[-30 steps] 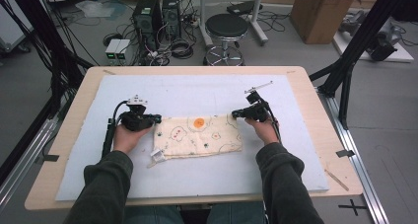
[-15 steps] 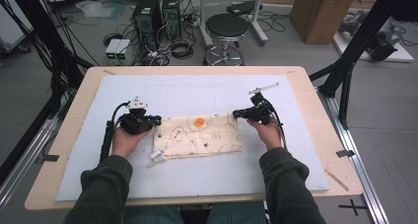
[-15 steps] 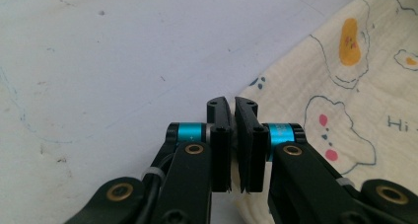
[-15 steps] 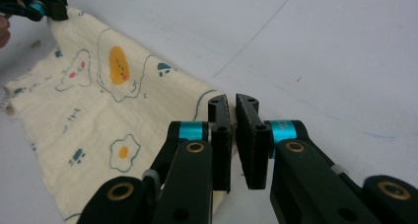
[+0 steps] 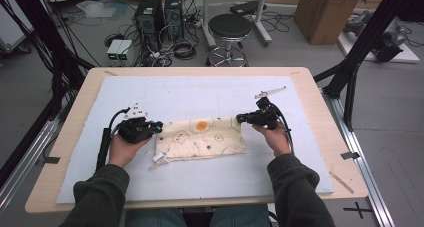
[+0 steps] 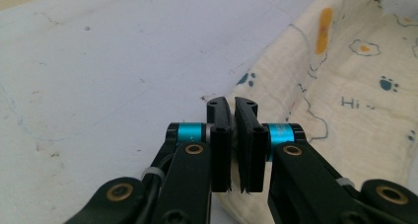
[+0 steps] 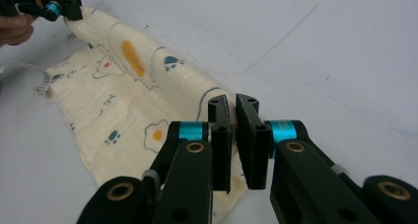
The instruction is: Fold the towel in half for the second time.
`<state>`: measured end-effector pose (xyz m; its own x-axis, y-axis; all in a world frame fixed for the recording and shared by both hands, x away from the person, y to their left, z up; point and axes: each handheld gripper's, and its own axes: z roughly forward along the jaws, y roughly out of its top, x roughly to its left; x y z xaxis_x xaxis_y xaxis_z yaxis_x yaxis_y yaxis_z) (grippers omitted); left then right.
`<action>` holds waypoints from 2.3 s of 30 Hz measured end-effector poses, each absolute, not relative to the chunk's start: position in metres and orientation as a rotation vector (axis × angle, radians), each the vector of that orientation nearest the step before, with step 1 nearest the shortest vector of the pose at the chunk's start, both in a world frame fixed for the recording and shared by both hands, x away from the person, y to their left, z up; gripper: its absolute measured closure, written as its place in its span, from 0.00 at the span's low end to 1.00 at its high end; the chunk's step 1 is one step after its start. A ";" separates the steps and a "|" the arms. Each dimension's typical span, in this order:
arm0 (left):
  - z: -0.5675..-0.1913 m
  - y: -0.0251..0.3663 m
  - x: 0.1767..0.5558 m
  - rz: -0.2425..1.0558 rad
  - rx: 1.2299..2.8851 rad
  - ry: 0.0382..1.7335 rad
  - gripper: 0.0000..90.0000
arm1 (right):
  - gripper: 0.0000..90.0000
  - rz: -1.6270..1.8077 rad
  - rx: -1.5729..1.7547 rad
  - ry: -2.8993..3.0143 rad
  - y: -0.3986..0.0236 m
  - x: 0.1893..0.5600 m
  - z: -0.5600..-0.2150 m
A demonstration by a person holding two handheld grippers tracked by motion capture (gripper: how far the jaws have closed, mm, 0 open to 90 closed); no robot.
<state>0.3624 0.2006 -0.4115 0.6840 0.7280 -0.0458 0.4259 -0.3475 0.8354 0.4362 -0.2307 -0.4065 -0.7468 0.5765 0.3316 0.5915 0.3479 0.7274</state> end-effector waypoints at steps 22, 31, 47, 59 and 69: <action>-0.414 0.196 0.324 0.431 2.045 0.758 0.94 | 0.94 -1.362 -0.976 -2.633 -0.238 0.396 -0.410; -0.414 0.195 0.313 0.429 2.065 0.724 0.93 | 0.94 -1.364 -0.947 -2.663 -0.241 0.382 -0.412; -0.430 0.194 0.299 0.372 2.116 0.703 0.88 | 0.89 -1.330 -0.898 -2.723 -0.242 0.362 -0.423; -0.407 0.209 0.288 0.281 2.004 0.671 0.58 | 0.59 -1.407 -0.850 -2.685 -0.251 0.347 -0.413; -0.409 0.182 0.307 0.363 2.047 0.736 0.87 | 0.83 -1.447 -0.890 -2.673 -0.229 0.364 -0.402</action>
<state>0.3066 0.1825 -0.4093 0.7796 0.6257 -0.0254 0.3605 -0.4152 0.8353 0.3644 -0.2291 -0.4018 -0.8416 0.4862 0.2351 0.4626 0.4244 0.7784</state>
